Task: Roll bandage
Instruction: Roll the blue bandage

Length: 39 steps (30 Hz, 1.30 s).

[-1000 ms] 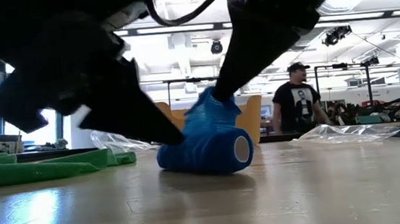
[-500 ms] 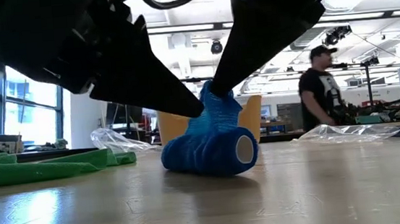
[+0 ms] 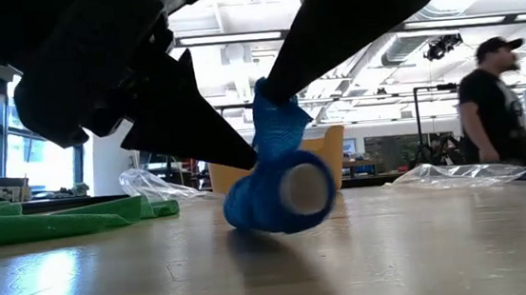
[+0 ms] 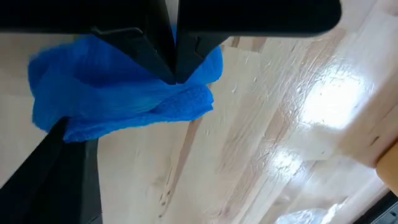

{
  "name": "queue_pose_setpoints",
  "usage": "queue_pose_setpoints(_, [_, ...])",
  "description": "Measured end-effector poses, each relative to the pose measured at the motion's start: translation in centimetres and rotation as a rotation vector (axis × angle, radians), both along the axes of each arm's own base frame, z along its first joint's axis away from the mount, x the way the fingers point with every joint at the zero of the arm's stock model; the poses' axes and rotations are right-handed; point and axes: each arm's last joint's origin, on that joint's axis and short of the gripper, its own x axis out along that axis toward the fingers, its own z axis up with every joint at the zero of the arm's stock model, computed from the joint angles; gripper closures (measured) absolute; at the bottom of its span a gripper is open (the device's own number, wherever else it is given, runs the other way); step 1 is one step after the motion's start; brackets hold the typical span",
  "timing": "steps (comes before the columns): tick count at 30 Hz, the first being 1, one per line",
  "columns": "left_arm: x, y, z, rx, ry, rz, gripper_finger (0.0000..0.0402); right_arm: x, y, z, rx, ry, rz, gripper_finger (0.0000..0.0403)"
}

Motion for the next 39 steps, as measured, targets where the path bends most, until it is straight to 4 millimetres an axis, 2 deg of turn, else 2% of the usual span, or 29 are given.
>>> queue_pose_setpoints(7, [0.2, 0.3, -0.1, -0.022, 0.021, -0.012, 0.0394, -0.1, -0.1, 0.0, 0.015, 0.004, -0.023, 0.0402])
queue_pose_setpoints(14, [0.5, 0.1, -1.3, -0.039, 0.023, -0.014, 0.0394, -0.6, -0.4, -0.4, 0.076, 0.046, -0.161, 0.0396])
queue_pose_setpoints(17, [0.6, 0.1, -1.4, -0.043, 0.021, -0.015, 0.0394, -0.9, -0.6, -0.6, 0.095, 0.06, -0.208, 0.0368])
queue_pose_setpoints(24, [0.5, 0.1, -1.5, -0.061, 0.024, -0.005, 0.0394, -1.9, -1.2, -1.1, 0.088, 0.148, -0.311, 0.0257])
queue_pose_setpoints(28, [0.5, 0.1, -1.5, -0.063, 0.02, -0.004, 0.0394, -2.2, -1.9, -1.1, 0.061, 0.194, -0.344, 0.0211])
queue_pose_setpoints(33, [0.3, 0.1, -1.7, -0.077, 0.037, 0.017, 0.0394, -2.2, -2.5, -0.2, 0.129, 0.194, -0.406, 0.0195])
queue_pose_setpoints(39, [0.5, 0.0, -1.6, -0.064, 0.014, 0.01, 0.0394, -1.4, -1.7, 1.5, 0.292, 0.103, -0.355, 0.0194])
